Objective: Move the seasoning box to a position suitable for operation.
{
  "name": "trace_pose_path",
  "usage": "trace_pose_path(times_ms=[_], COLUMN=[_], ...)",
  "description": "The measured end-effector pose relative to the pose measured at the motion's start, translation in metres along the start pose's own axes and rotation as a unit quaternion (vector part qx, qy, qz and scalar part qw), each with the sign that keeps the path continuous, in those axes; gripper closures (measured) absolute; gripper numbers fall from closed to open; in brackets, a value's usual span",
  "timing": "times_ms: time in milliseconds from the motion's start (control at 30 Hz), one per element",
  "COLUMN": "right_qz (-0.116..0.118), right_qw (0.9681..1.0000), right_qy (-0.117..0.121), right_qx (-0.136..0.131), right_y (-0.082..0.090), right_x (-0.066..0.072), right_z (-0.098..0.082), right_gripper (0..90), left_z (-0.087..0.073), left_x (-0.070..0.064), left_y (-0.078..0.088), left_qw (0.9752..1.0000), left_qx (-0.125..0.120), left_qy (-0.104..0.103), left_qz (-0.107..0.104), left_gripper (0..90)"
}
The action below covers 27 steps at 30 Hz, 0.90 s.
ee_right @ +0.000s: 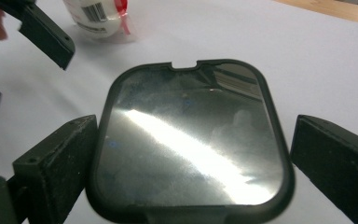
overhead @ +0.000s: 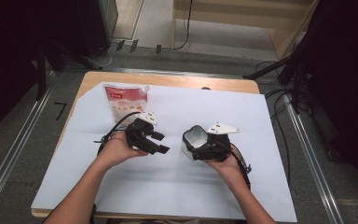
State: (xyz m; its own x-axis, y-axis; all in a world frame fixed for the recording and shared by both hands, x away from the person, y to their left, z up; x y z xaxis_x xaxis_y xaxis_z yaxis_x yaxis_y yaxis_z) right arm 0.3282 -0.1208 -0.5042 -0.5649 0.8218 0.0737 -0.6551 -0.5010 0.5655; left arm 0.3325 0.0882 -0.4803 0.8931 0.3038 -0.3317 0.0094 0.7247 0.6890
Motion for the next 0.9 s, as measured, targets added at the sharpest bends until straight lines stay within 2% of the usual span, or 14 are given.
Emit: trace_pose_path(times_ms=[67,200,367,433,533,600,667,733,833,900], right_qz=[0.013,0.014,0.007,0.011,0.005,0.000,0.001,0.004,0.004,0.006], right_qw=[0.9998,0.9994,0.9995,0.9993,0.9993,0.9996,0.9997,0.9997,0.9997,0.9998], right_qy=[-0.014,-0.028,-0.025,-0.030,-0.032,-0.022,-0.018,-0.017,-0.018,-0.014], right_qx=[0.006,0.017,0.015,0.016,0.016,0.020,0.019,0.017,0.016,0.014], right_y=[0.007,0.015,0.022,0.027,0.034,0.041,0.044,0.051,0.056,0.060], right_x=[-0.002,-0.008,-0.013,-0.014,-0.016,-0.018,-0.018,-0.019,-0.019,-0.019], right_z=[0.004,0.008,0.011,0.013,0.015,0.015,0.014,0.010,0.008,0.006], right_gripper=[0.9,1.1,3.3,6.5,9.4,13.8,14.2,22.0,26.5,33.4], left_z=[0.000,0.000,0.000,0.000,0.000,0.000,0.000,0.000,0.000,0.000], left_x=[0.000,0.000,0.000,0.000,0.000,0.000,0.000,0.000,0.000,0.000], left_y=[-0.001,-0.002,-0.001,-0.001,-0.001,-0.001,-0.001,-0.001,-0.001,0.000], left_qw=[1.0000,1.0000,1.0000,1.0000,1.0000,1.0000,1.0000,1.0000,1.0000,1.0000], left_qx=[0.000,0.002,-0.001,0.000,-0.001,-0.001,0.002,0.000,-0.001,-0.001], left_qy=[-0.001,-0.002,-0.004,-0.005,-0.005,-0.005,-0.005,-0.005,-0.005,-0.007], left_qz=[-0.005,-0.004,0.003,0.004,0.004,0.003,0.004,0.003,0.003,0.003], left_gripper=[40.6,40.3,39.8,39.5,39.3,39.1,39.1,39.2,39.2,39.2])
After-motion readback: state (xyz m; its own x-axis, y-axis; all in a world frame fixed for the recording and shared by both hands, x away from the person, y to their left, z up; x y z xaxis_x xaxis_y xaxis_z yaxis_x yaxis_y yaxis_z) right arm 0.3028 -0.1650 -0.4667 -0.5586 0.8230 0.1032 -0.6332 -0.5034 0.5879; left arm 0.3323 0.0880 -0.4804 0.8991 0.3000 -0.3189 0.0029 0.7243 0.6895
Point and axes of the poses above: each handheld gripper's, and its own axes: y roughly backward along the jaws, z roughly out of its top, x roughly to its left, the point moved 5 cm from there along -y, roughly forward along the jaws, and after that the axes turned 7 degrees about -z, right-handed, at the moved point
